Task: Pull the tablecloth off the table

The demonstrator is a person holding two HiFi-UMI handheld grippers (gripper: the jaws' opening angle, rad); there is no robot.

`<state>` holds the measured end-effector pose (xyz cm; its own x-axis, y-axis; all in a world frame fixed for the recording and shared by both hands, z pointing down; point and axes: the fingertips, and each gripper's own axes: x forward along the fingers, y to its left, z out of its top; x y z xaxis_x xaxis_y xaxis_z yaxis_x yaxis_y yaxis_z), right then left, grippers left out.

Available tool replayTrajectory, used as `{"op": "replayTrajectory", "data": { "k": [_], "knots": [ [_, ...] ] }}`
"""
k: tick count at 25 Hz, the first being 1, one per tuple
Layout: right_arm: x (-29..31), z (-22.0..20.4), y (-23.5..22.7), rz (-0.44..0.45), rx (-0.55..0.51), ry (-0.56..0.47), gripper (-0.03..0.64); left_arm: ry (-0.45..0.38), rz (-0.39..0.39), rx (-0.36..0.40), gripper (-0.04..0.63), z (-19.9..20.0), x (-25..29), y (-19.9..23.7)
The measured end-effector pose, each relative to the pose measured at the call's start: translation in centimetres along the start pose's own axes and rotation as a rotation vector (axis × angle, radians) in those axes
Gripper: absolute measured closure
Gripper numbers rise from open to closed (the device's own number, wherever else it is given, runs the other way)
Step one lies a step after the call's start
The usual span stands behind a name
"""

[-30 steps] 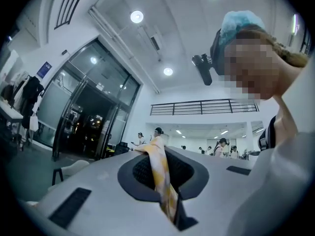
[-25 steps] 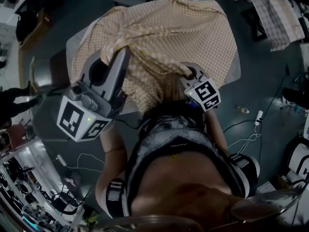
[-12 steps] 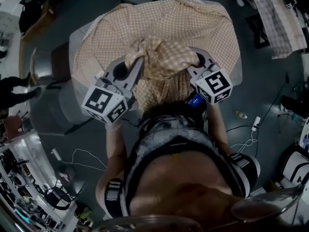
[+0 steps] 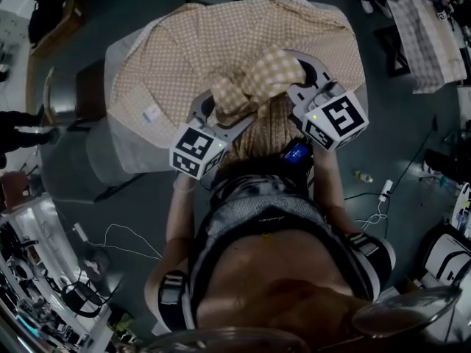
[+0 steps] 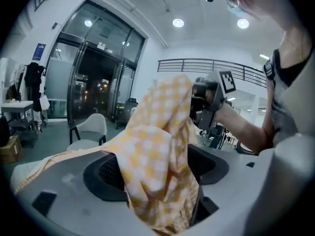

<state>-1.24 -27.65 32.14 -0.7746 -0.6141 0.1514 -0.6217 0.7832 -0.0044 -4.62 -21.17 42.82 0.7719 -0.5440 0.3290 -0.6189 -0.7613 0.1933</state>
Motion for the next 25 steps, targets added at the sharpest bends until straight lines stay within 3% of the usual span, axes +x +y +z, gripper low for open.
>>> {"op": "replayTrajectory", "data": {
  "k": [2,8,11,17,18,20,21,23,25],
  "knots": [
    [0.3,0.8,0.1,0.01,-0.01,-0.016,0.552,-0.03,-0.008,0.018,0.217,-0.7,0.9,-0.1],
    [0.9,2.4,1.7,0.088,0.022,-0.052,0.552,-0.121,-0.067,-0.082,0.162,-0.3,3.1,-0.1],
    [1.1,2.6,3.1,0.139,0.048,-0.065,0.552,-0.143,-0.079,-0.067,0.156,0.6,4.8,-0.5],
    [0.7,2.3,4.4,0.202,0.086,-0.075,0.552,-0.191,-0.024,0.019,0.167,2.3,6.5,-0.3],
    [0.6,2.2,4.5,0.214,0.09,-0.078,0.552,-0.18,-0.026,0.037,0.232,2.3,6.5,-0.5],
    [0.1,1.9,4.6,0.229,0.107,-0.1,0.552,-0.152,-0.041,0.065,0.428,2.2,6.7,-1.3],
    [-0.2,1.7,4.3,0.227,0.123,-0.119,0.552,-0.148,-0.051,0.061,0.477,2.2,6.8,-1.7],
    [-1.1,1.4,3.5,0.21,0.162,-0.155,0.551,-0.159,-0.072,0.001,0.533,2.1,7.0,-2.0],
    [-2.1,0.7,2.6,0.183,0.177,-0.153,0.55,-0.177,-0.09,-0.096,0.546,2.0,6.7,-1.6]
  ]
}}
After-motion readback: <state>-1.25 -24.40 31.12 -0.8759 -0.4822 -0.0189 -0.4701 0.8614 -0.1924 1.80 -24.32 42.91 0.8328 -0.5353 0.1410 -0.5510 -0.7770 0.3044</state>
